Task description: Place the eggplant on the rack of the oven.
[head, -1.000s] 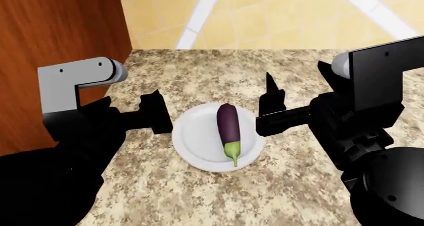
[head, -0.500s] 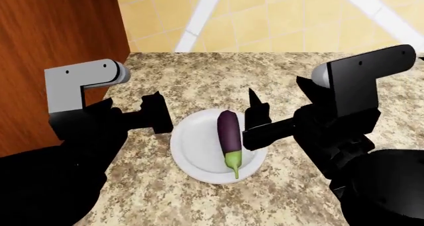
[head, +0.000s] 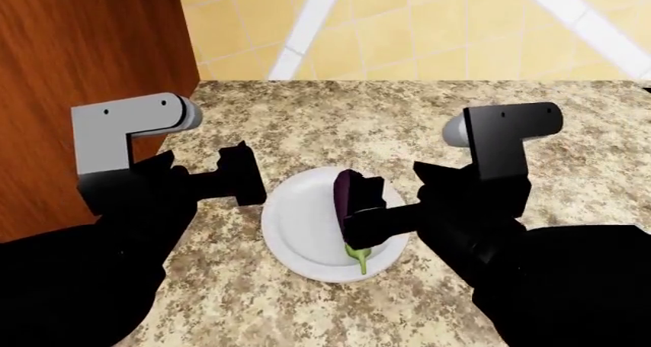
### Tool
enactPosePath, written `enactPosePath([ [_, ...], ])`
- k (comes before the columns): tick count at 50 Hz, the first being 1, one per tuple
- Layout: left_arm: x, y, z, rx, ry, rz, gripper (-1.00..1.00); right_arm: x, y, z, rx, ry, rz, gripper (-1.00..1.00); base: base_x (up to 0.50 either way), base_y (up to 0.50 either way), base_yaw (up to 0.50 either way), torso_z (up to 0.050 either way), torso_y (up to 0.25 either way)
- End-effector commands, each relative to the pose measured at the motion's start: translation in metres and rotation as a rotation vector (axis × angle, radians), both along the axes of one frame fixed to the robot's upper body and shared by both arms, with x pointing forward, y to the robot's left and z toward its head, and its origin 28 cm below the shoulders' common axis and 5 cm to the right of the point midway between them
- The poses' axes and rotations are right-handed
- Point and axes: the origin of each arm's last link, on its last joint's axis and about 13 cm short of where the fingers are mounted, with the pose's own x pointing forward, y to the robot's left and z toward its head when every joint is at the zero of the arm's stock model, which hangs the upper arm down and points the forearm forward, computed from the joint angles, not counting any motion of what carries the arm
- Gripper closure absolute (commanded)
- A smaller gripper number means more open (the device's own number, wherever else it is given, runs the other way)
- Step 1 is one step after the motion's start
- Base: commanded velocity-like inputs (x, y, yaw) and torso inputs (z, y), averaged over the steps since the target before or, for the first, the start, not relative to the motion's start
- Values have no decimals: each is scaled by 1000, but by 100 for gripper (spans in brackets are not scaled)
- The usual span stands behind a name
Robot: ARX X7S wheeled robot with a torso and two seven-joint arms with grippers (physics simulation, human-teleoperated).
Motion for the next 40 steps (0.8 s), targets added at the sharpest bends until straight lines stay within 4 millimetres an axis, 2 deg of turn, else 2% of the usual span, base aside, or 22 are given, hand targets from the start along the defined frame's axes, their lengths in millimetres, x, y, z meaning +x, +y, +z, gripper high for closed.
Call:
enactPosePath([
  [1,0,0,0,5,0,3,-100,6,5,-10,-15,108,-27,-100,0,0,0,0,0],
  [15,1,0,-2,9,4,5,-100,11,13,-2,-146,169,-24,-100,0,0,0,0,0],
  [27,2,2,-3,7,7,10,-100,21,16,1,-185,191,-27,-100,0,0,0,0,0],
  [40,5,1,-6,7,14,8,-100,33,23,-5,-224,207,-3,-100,0,0,0,0,0],
])
